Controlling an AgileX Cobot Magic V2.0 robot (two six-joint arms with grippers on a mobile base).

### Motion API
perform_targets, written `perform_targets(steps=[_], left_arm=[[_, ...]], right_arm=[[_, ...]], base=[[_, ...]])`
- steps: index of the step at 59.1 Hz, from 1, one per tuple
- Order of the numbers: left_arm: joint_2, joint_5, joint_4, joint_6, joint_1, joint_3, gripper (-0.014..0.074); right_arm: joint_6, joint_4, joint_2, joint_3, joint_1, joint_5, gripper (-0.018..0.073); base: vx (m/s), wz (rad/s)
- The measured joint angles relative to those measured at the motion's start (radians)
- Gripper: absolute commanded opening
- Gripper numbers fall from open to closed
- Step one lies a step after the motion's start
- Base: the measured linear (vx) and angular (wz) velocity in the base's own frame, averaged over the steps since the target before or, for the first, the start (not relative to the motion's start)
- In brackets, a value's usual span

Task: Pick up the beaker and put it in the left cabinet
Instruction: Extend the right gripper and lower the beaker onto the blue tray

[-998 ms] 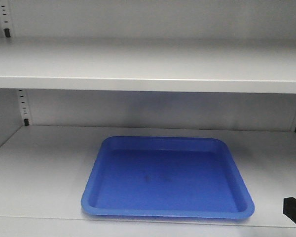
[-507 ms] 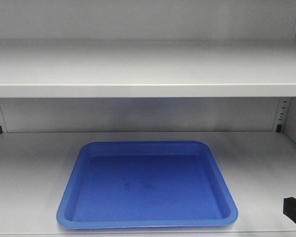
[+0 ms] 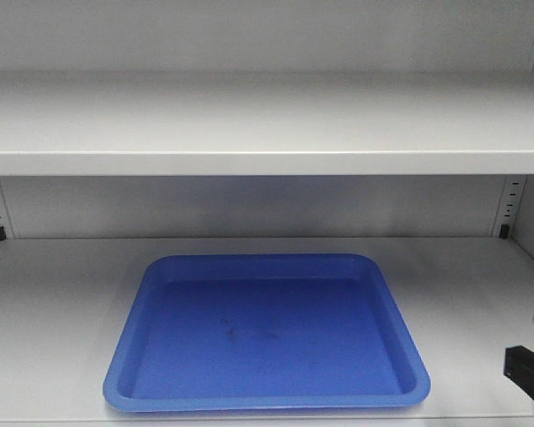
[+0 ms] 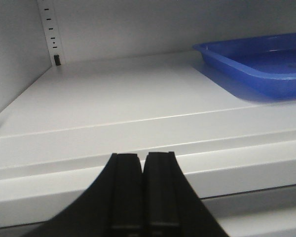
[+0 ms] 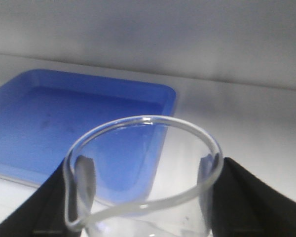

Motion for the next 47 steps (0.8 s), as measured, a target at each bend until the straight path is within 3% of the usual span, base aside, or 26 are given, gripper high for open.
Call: perform_targets(steps=[9, 23, 29, 47], left_arm=[[0.0, 0.0, 0.0, 0.0, 0.0, 0.0, -0.0008], [0.0, 0.0, 0.0, 0.0, 0.0, 0.0, -0.0008], [0.0, 0.0, 0.0, 0.0, 0.0, 0.0, -0.0008], [0.0, 0.0, 0.0, 0.0, 0.0, 0.0, -0.0008]], right_arm=[[0.0, -0.045, 0.132, 0.0, 0.0, -0.151, -0.0001], [0.0, -0.086, 0.437, -0.003, 0.0, -0.618, -0.0001], [0.0, -0.09, 0.576, -0.031, 0.0, -0.744, -0.0001], [-0.038, 0.017, 0.89, -0.23, 0.0, -0.814, -0.0001]], base=[[0.0, 0.0], [0.0, 0.0], [0.0, 0.0], [0.0, 0.0]])
